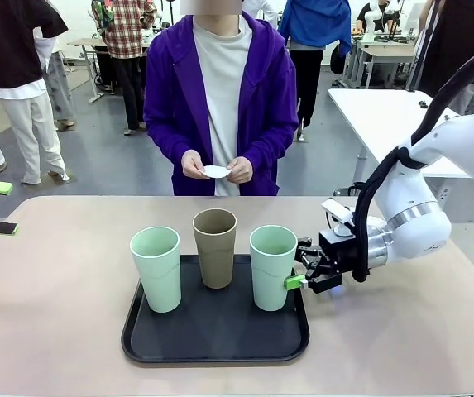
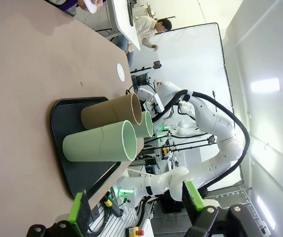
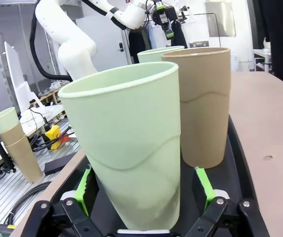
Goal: Place coasters on the table and set cups on them.
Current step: Pick up one Reusable plastic cup and place it on a coaster set by the human.
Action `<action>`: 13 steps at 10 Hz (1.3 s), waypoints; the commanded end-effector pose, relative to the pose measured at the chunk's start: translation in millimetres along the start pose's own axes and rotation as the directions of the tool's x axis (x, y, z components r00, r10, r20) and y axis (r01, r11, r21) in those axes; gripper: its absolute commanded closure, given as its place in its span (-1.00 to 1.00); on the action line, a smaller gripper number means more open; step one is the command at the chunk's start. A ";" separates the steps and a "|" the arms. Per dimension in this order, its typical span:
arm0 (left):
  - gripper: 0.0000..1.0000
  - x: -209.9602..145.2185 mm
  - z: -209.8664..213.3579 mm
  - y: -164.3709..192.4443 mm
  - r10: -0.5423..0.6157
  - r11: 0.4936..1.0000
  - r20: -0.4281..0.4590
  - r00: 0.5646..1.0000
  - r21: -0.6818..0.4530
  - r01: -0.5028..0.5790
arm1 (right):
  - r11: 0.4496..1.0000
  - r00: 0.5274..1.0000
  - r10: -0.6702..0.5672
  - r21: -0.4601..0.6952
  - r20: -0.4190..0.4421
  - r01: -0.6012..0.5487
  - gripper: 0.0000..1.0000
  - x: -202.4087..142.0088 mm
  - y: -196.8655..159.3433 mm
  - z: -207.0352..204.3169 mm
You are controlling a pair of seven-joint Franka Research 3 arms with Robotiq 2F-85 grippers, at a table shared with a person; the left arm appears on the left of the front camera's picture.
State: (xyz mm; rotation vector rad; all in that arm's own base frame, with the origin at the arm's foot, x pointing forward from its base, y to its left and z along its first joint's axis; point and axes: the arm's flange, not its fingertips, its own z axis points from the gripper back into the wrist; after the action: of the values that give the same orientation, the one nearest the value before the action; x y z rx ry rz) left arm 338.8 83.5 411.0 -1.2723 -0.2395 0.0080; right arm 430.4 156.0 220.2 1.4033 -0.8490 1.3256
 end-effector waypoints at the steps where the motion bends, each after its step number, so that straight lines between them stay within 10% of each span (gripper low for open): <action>1: -1.00 0.1 1.5 0.3 -0.013 1.000 0.006 1.000 -0.008 0.013 | 0.999 1.000 -0.009 0.053 -0.028 0.010 -1.00 -3.8 -9.7 -8.0; 6: -1.00 0.1 1.5 0.3 -0.013 1.000 0.006 1.000 -0.008 0.013 | 0.994 0.999 0.032 0.102 -0.030 -0.029 -1.00 -10.3 -15.4 -25.9; 9: -1.00 0.1 1.5 0.3 -0.013 1.000 0.006 1.000 -0.008 0.013 | 0.994 0.997 0.077 0.082 -0.020 -0.075 0.76 -10.4 -16.6 -25.5; 10: -1.00 0.1 1.5 0.3 -0.013 1.000 0.006 1.000 -0.008 0.013 | 0.993 0.996 0.085 0.080 -0.021 -0.083 1.00 -8.9 -14.8 -24.6; 12: -1.00 0.1 1.5 0.3 -0.013 1.000 0.006 1.000 -0.008 0.013 | 0.997 0.996 0.081 -0.007 -0.028 -0.081 1.00 6.1 1.5 -21.0; 13: -1.00 0.1 1.5 0.3 -0.013 1.000 0.006 1.000 -0.008 0.013 | 0.995 0.996 0.083 -0.060 -0.028 -0.084 -0.37 29.2 21.4 -17.9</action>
State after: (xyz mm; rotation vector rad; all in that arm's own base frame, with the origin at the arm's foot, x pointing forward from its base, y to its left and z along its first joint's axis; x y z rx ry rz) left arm 338.8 83.5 410.9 -1.2724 -0.2393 0.0081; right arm 431.9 174.9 223.7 1.3850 -0.8794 1.4032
